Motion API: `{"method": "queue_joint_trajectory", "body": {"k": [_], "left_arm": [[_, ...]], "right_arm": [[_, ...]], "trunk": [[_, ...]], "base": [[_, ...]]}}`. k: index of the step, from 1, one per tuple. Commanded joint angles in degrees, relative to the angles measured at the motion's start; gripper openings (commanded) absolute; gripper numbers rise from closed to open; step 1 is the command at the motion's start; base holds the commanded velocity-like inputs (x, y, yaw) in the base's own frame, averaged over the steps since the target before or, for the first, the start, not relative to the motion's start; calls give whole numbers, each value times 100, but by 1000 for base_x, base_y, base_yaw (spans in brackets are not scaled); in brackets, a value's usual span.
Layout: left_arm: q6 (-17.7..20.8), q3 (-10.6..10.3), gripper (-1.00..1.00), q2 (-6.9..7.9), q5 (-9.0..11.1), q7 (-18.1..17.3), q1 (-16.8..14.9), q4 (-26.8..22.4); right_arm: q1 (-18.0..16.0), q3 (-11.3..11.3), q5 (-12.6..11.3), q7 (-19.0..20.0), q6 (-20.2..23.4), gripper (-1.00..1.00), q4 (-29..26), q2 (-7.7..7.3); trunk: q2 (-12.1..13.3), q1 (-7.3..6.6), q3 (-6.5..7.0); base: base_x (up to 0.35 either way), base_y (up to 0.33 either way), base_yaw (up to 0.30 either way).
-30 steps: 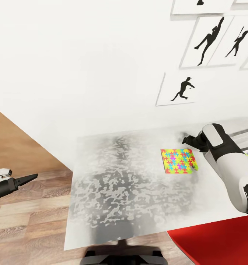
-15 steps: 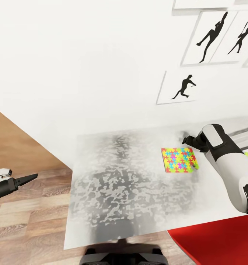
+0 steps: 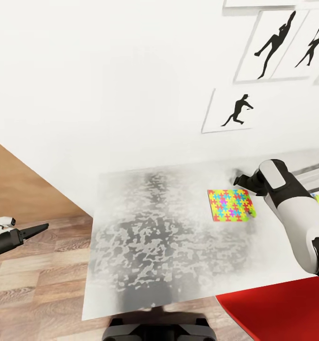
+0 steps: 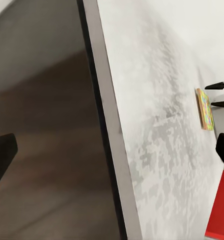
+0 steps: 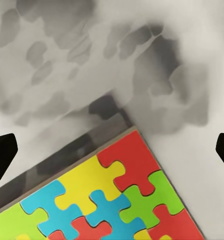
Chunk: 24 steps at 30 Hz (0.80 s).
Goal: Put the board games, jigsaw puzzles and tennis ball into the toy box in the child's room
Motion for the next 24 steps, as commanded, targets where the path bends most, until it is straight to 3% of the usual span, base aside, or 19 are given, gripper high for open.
{"method": "queue_joint_trajectory", "body": {"k": [1, 24], "left_arm": [[58, 13, 100, -2, -39, -41, -6, -4], [61, 13, 100, -2, -39, -41, -6, -2]], "right_arm": [[-4, 38, -59, -50, 10, 100, -4, -6], [-4, 38, -59, -50, 10, 100, -5, 4]], "trunk": [[-10, 3, -8], [-10, 3, -8]], "base": [[0, 0, 0], [0, 0, 0]]}}
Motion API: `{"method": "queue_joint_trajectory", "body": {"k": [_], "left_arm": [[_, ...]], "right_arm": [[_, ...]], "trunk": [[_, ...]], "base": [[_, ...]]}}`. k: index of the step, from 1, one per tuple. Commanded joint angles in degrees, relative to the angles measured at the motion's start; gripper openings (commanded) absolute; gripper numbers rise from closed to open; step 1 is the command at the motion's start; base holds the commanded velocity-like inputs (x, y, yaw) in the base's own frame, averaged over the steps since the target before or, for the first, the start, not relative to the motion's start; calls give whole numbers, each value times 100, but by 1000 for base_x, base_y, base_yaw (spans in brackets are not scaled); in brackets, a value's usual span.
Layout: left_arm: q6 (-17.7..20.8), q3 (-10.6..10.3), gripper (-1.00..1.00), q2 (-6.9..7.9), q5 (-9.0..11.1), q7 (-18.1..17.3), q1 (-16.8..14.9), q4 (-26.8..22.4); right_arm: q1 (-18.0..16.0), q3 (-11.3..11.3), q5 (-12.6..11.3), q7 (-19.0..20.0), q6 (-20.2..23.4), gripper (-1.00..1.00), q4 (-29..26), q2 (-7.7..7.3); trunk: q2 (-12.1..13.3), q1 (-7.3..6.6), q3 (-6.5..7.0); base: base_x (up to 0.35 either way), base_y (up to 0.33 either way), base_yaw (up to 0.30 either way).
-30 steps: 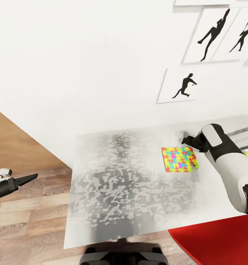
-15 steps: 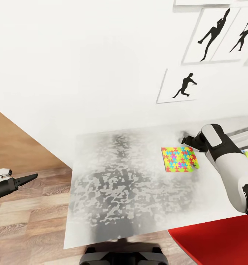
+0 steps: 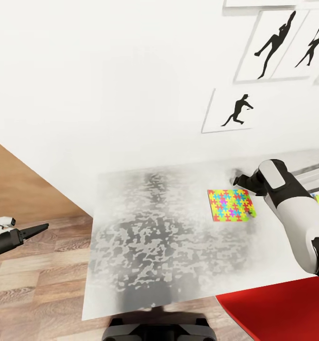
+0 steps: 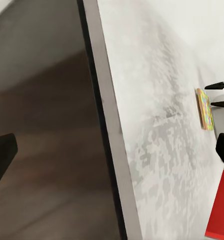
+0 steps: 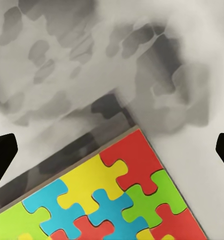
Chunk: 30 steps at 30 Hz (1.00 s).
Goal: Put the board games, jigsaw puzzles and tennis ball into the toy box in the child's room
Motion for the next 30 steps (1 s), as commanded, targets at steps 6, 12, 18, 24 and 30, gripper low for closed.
{"method": "queue_joint_trajectory", "body": {"k": [6, 12, 18, 24, 30], "left_arm": [[59, 13, 100, -2, -39, -41, -6, -2], [61, 13, 100, -2, -39, -41, -6, -3], [61, 13, 100, -2, -39, -41, -6, -2], [61, 13, 100, -2, -39, -41, -6, -2], [60, 13, 100, -2, -39, -41, -6, -3]], "right_arm": [[-4, 38, -59, -50, 10, 100, -6, -8], [-5, 38, -59, -50, 10, 100, -5, -11], [-4, 38, -59, -50, 10, 100, -4, -13], [-9, 38, -59, -50, 16, 100, -11, -8], [-12, 38, -59, -50, 26, 100, -12, -1]], "trunk": [[-10, 3, -8], [-10, 3, -8], [-10, 3, -8], [-10, 3, -8], [-10, 3, -8]], "base": [[-1, 1, 0], [-94, 102, 0], [-208, 183, 0], [-227, 215, 0], [-213, 228, 0]]}}
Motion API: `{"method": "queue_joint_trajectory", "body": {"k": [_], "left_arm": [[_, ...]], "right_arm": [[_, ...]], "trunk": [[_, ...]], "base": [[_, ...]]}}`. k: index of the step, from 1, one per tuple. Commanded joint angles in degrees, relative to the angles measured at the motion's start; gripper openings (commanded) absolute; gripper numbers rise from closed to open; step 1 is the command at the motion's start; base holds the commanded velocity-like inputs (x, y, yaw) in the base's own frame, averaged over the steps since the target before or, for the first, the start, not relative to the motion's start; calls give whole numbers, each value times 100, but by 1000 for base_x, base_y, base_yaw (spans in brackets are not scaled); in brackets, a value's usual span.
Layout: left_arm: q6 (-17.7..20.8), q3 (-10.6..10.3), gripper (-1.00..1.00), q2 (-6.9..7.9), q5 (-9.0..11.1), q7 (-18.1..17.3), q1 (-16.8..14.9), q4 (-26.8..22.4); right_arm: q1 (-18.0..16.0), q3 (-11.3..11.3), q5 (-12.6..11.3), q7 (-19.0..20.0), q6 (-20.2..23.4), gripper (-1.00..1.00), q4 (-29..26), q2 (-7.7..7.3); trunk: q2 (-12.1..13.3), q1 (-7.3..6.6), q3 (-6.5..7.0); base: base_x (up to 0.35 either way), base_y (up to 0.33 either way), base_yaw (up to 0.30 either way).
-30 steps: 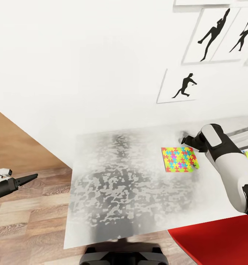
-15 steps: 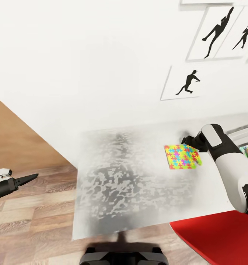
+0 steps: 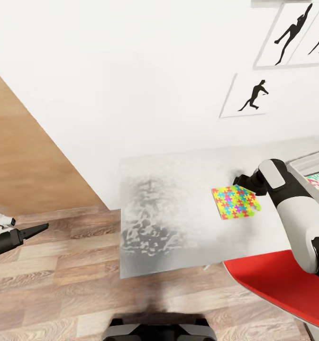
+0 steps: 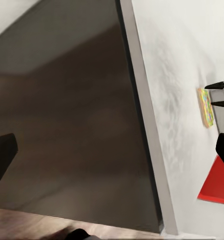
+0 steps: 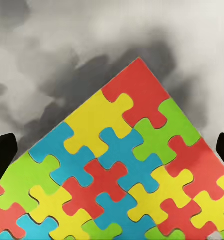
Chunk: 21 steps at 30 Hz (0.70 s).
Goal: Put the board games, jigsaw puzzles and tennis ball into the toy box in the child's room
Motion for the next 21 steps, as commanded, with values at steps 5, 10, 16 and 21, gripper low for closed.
{"method": "queue_joint_trajectory", "body": {"k": [5, 10, 16, 21], "left_arm": [[60, 13, 100, -2, -39, -41, -6, 1], [61, 13, 100, -2, -39, -41, -6, 1], [61, 14, 100, -2, -39, -41, -6, 1], [61, 17, 100, -2, -39, -41, -6, 1]], "right_arm": [[-6, 36, -62, -53, 12, 100, -5, -3], [-6, 37, -62, -51, 19, 100, -5, 4], [-6, 37, -62, -48, 28, 100, -8, 4], [-6, 37, -62, -45, 32, 100, -10, 4]], "trunk": [[-10, 1, -9], [-10, 1, -9], [-10, 1, -9], [-10, 1, -9]], "base": [[-211, 230, 0], [-208, 231, 0], [-134, 257, 0], [-19, 283, 0]]}}
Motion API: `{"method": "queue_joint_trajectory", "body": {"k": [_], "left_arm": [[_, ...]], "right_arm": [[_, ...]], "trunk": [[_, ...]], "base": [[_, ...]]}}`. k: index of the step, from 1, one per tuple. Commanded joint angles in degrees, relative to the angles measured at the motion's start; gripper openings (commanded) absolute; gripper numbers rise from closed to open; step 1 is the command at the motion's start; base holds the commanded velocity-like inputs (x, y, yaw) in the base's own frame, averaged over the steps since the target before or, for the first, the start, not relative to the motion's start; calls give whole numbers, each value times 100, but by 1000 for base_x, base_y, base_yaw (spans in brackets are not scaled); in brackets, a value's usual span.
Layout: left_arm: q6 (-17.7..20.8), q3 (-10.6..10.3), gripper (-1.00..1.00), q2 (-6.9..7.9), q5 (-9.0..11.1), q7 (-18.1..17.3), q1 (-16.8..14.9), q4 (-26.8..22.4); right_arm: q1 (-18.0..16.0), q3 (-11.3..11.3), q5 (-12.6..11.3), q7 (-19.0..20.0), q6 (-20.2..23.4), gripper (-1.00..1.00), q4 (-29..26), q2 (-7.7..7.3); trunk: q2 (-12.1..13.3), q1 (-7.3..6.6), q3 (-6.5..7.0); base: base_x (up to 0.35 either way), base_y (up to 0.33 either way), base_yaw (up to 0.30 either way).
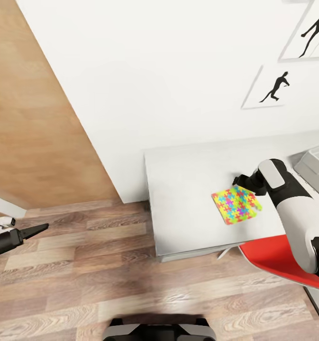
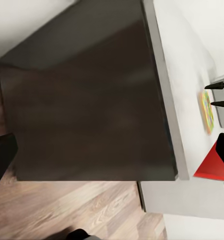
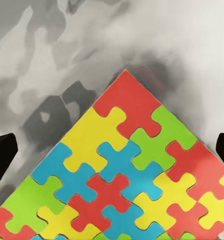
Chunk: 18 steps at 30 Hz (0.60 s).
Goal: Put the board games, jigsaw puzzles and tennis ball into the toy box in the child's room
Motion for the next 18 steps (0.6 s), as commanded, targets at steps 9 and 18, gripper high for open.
{"method": "queue_joint_trajectory", "body": {"k": [9, 18], "left_arm": [[60, 12, 100, -2, -42, -41, -6, 1], [60, 8, 100, -2, -40, -41, -6, 1]], "right_arm": [[-5, 37, -63, -52, 22, 100, -8, -7], [-5, 37, -63, -51, 25, 100, -16, -26]], "trunk": [[-10, 3, -8], [-10, 3, -8]], "base": [[-2, 288, 0], [-96, 149, 0]]}}
